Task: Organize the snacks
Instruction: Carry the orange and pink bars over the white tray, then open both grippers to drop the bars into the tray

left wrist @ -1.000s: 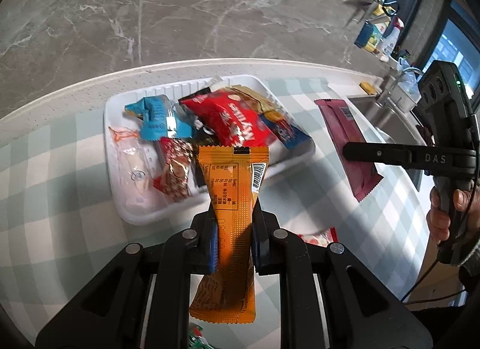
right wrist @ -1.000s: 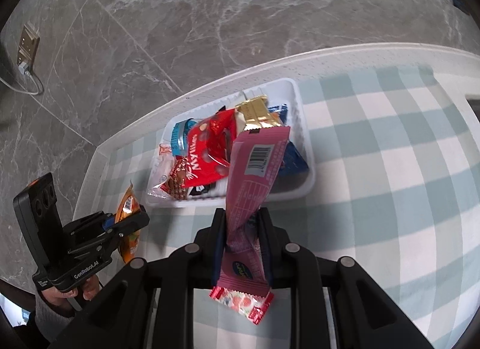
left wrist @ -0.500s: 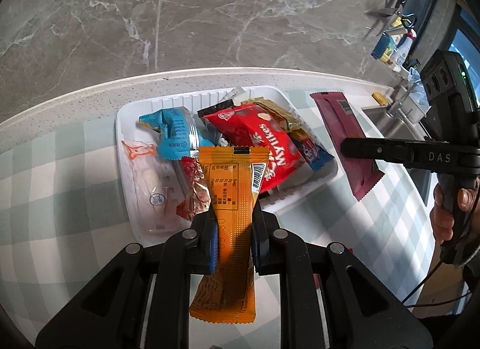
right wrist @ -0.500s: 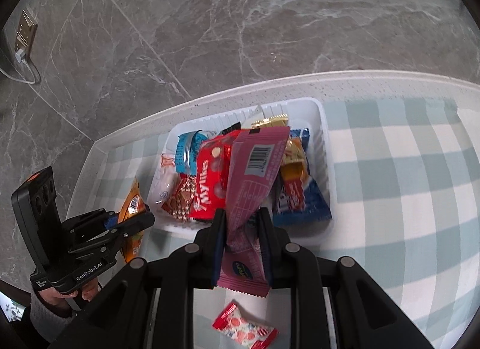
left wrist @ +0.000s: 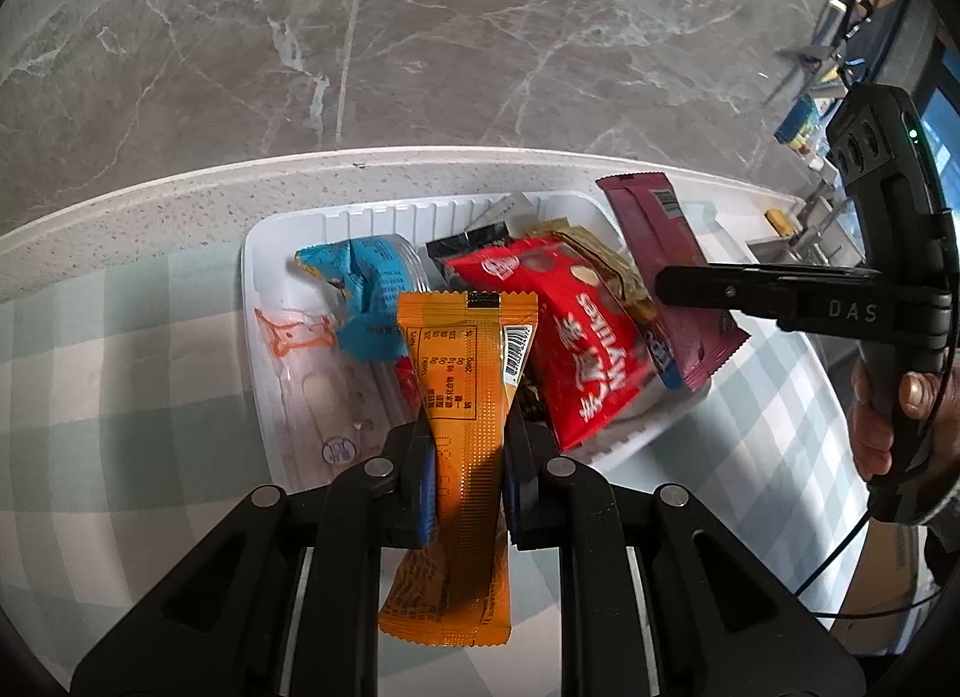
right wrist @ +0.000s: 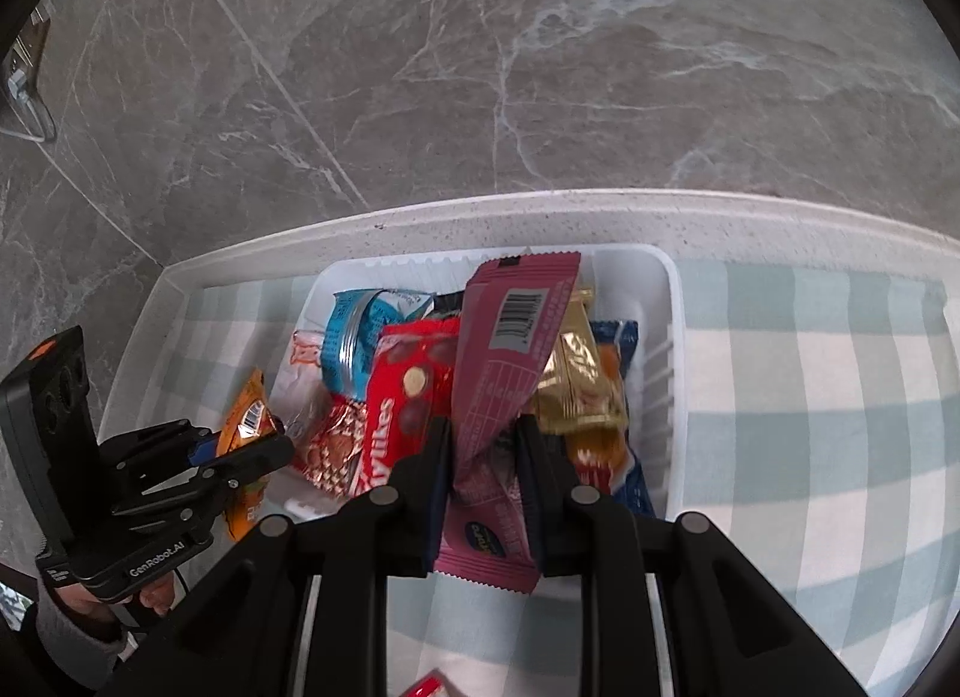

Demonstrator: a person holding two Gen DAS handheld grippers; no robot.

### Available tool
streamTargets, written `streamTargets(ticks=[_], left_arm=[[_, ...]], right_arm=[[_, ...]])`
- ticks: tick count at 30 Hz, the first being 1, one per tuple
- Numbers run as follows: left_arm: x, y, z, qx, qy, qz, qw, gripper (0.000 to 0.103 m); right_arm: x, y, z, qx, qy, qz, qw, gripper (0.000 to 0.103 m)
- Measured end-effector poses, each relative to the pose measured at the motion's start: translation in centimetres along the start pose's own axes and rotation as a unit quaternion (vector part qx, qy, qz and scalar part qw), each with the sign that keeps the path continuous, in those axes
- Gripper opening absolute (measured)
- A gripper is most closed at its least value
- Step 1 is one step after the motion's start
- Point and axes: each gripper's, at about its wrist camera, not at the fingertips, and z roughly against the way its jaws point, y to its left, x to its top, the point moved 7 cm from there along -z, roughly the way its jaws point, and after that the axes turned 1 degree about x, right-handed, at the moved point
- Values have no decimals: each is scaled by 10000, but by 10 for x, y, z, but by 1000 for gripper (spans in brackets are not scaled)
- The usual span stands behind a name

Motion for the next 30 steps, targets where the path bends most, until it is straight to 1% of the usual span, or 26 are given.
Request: streamTargets(ticks=[10,14,19,22,24,27,30], left_arm=[[20,16,-16,7,-9,294,9996,15],[29,20,-28,22,14,392,9992,15],[37,23,-40,5,37,498,9988,15],[45,22,-45,-33,-13,529,9986,15],[52,21,-50,38,-4,502,9987,15],[58,20,-54,-75,-3,523,9986,15],[62,19,-58,-82,19,557,9984,15]], right_arm=[[17,-1,-25,-192,140,329,9992,23],[20,-3,-34,-262,180,383,9988,23],[22,-7,-36,-305,165,434,9985,24],[22,-5,-39,-333,157,469,9982,24],[23,-5,-40,-333,148,479,9982,25],[24,-2,-40,-373,121,521,9979,26],[22,0,-39,-446,72,614,9971,26]])
